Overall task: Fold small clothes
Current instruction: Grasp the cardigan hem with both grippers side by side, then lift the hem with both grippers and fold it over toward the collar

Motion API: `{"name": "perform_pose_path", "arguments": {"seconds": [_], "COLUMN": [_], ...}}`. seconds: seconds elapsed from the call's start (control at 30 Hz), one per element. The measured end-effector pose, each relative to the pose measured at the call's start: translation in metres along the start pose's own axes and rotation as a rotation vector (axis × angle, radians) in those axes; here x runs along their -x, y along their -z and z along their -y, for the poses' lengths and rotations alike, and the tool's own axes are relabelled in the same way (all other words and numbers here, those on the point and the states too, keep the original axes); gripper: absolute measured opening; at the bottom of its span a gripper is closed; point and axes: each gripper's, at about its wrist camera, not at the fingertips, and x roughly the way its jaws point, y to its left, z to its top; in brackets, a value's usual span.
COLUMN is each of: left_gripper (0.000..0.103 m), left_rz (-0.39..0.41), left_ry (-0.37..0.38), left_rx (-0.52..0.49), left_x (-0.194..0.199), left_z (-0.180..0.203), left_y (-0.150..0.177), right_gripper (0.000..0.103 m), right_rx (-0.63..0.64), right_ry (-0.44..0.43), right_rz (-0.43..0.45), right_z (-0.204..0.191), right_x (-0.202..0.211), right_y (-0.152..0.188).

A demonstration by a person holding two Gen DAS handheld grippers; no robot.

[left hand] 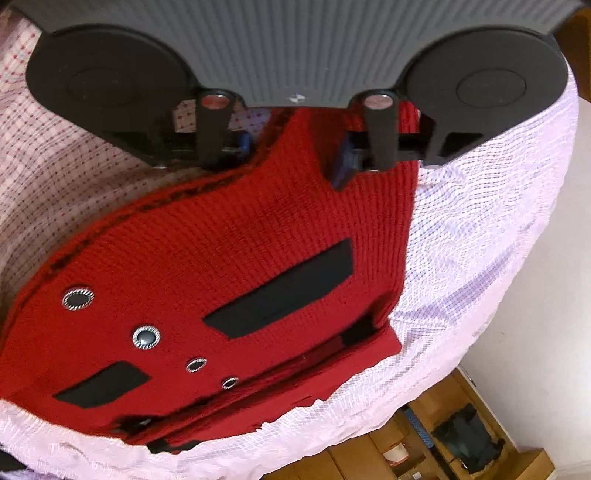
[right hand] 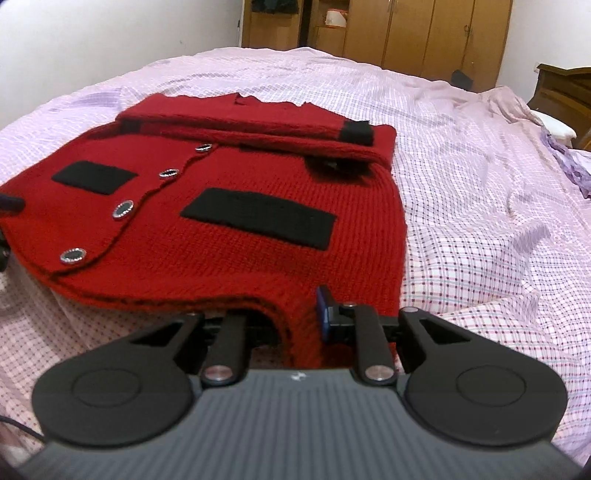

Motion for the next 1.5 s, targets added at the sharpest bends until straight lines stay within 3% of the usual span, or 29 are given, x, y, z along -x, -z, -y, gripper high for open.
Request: {"name": "perform_pose_path", "arguments": {"seconds": [0.2,0.23,0.3,0.43,0.67,1.07,1.33,1.5], "left_gripper": [0.039,0.036,0.018,0.011,0.010,0.010,0.009,0.009], "left_rz": [-0.027,-0.024,-0.006,0.042,0.174,0.354,0.419,0.420], "left_ry": [0.018,0.016,0.032,0.044,0.062,0.018,-0.032,-0.077], "left_rx": [0.078,0.101,0.157,0.216,0.208,0.235,0.238,0.243], "left_x": [-0.005,-0.002,0.004,0.015,0.027,0.022,-0.003,-0.033], "left_z": [-0.008,-0.008,-0.013,-0.022,-0.038,-0.066,-0.091,-0.107], "left_y": [-0.004,-0.004,-0.005,-0.012,-0.033,-0.092,-0.153,-0.187], "right_gripper": [0.021,0.021,0.021,0.013,0.010,0.009,0.009,0.009], "right_rx": [-0.006,-0.015,-0.038,-0.047,-0.161,-0.147,-0.149,-0.146], "right_ry": [-0.022,-0.028,-0.036,-0.038,-0.030,0.026,0.083,0.138], "right_rz": [-0.009,-0.007,0.000,0.047,0.166,0.296,0.357,0.374], "right_z": [0.003,0.005,0.008,0.008,0.012,0.011,0.019,0.025], "right_x": [-0.004,-0.004,-0.002,0.004,0.018,0.003,-0.029,-0.053], "right_y": [0.000,0.000,0.000,-0.002,-0.018,-0.079,-0.135,-0.162]}}
